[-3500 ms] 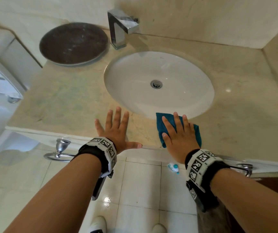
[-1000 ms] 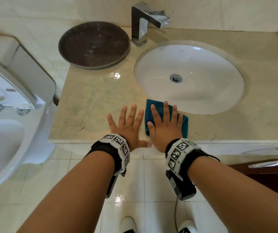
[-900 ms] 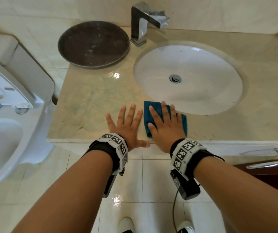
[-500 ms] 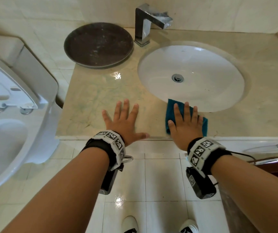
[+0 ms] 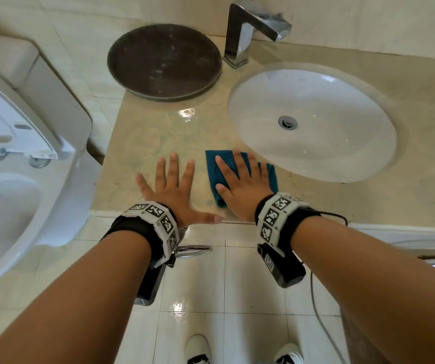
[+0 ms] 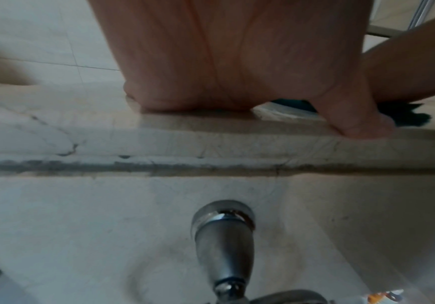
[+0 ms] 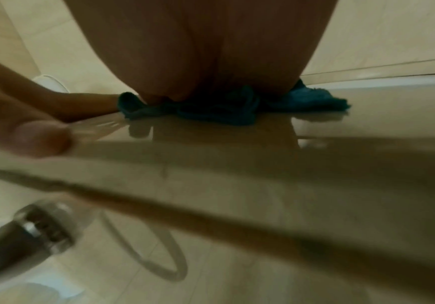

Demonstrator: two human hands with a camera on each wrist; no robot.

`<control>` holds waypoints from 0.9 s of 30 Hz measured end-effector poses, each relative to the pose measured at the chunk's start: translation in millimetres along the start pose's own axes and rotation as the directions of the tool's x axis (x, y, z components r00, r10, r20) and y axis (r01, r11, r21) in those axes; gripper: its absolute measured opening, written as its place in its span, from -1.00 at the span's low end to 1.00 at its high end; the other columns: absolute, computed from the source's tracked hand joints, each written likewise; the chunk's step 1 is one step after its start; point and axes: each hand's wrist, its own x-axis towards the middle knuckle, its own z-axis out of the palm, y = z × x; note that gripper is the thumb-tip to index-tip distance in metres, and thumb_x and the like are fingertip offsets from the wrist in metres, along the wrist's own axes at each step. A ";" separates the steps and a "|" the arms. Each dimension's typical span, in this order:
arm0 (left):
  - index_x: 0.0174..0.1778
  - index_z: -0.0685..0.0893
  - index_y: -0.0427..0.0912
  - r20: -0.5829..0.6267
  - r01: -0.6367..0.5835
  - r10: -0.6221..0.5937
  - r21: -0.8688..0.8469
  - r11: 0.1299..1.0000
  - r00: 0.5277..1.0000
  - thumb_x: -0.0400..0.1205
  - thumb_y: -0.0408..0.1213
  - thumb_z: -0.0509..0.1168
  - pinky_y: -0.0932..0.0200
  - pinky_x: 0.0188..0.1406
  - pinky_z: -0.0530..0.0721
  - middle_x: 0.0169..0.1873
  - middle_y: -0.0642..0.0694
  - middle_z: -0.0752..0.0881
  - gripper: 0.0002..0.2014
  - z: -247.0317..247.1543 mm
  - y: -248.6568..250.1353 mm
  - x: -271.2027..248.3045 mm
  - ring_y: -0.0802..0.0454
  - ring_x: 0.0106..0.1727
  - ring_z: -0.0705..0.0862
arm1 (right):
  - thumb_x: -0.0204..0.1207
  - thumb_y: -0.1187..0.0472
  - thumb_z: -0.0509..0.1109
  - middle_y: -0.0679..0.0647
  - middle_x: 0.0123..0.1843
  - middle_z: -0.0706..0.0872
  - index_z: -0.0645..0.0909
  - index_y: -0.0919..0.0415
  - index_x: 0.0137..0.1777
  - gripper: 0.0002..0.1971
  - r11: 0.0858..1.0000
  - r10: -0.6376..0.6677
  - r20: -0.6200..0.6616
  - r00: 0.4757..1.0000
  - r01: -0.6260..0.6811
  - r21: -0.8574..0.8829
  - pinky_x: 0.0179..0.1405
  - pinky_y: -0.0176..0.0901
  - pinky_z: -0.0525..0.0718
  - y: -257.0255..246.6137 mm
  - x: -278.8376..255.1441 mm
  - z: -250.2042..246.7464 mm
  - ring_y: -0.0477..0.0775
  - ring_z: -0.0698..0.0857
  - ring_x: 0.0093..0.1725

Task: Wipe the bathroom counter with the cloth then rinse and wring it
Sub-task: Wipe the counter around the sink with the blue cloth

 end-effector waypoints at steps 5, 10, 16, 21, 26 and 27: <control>0.50 -0.57 0.14 0.020 0.003 -0.003 0.002 1.000 1.000 0.07 0.69 0.08 -0.57 0.41 -0.32 0.47 -0.05 -0.66 0.33 -1.3 0.5 -0.5 -0.15 0.52 -0.60 | 0.67 -0.17 -0.14 0.00 0.67 -0.38 -0.33 -0.15 0.62 -0.39 1.000 -0.003 -0.057 0.998 0.003 -0.001 0.58 0.20 -0.33 -5.0 41.6 -18.4 0.20 -0.36 0.64; 0.49 -0.58 0.15 0.026 -0.001 0.001 0.001 1.000 1.000 0.06 0.69 0.09 -0.58 0.40 -0.34 0.45 -0.04 -0.68 0.34 -2.6 0.6 1.3 -0.16 0.50 -0.62 | 0.67 -0.16 -0.16 0.01 0.65 -0.43 -0.36 -0.14 0.62 -0.39 1.000 -0.012 -0.050 0.999 0.011 -0.013 0.59 0.19 -0.35 -7.8 39.2 -16.0 0.20 -0.39 0.63; 0.51 -0.56 0.14 0.022 -0.027 0.027 -0.009 1.000 0.999 0.06 0.68 0.11 -0.60 0.38 -0.34 0.47 -0.04 -0.66 0.35 -4.9 -0.8 0.1 -0.18 0.51 -0.61 | 0.67 -0.15 -0.13 -0.02 0.62 -0.53 -0.41 -0.16 0.60 -0.37 0.994 -0.104 0.050 0.993 0.106 -0.030 0.56 0.17 -0.45 -6.5 -6.5 4.6 0.16 -0.49 0.60; 0.51 -0.56 0.13 0.017 -0.034 0.034 -0.011 0.999 0.999 0.08 0.66 0.14 -0.60 0.38 -0.35 0.47 -0.06 -0.66 0.34 -5.1 -1.0 -0.6 -0.19 0.51 -0.61 | 0.67 -0.15 -0.12 -0.03 0.62 -0.52 -0.41 -0.18 0.60 -0.37 0.995 -0.092 0.071 0.993 0.094 -0.018 0.56 0.17 -0.45 -7.4 -15.4 7.9 0.15 -0.49 0.59; 0.51 -0.58 0.08 0.012 -0.032 0.032 -0.004 0.999 0.999 0.09 0.67 0.11 -0.59 0.39 -0.34 0.47 -0.07 -0.65 0.35 -5.0 -0.6 -0.6 -0.20 0.52 -0.60 | 0.66 -0.16 -0.11 -0.03 0.63 -0.50 -0.40 -0.20 0.60 -0.37 0.999 -0.029 0.071 0.997 0.031 -0.022 0.56 0.20 -0.42 -14.9 -1.1 -2.0 0.18 -0.46 0.61; 0.50 -0.58 0.08 0.011 -0.031 0.031 -0.002 1.000 0.999 0.09 0.67 0.10 -0.59 0.39 -0.35 0.47 -0.07 -0.66 0.35 -4.9 -0.7 -0.2 -0.20 0.51 -0.60 | 0.66 -0.17 -0.11 -0.04 0.63 -0.49 -0.39 -0.21 0.60 -0.37 1.000 -0.015 0.068 0.998 0.017 -0.022 0.57 0.21 -0.41 -16.6 3.0 -4.3 0.19 -0.45 0.61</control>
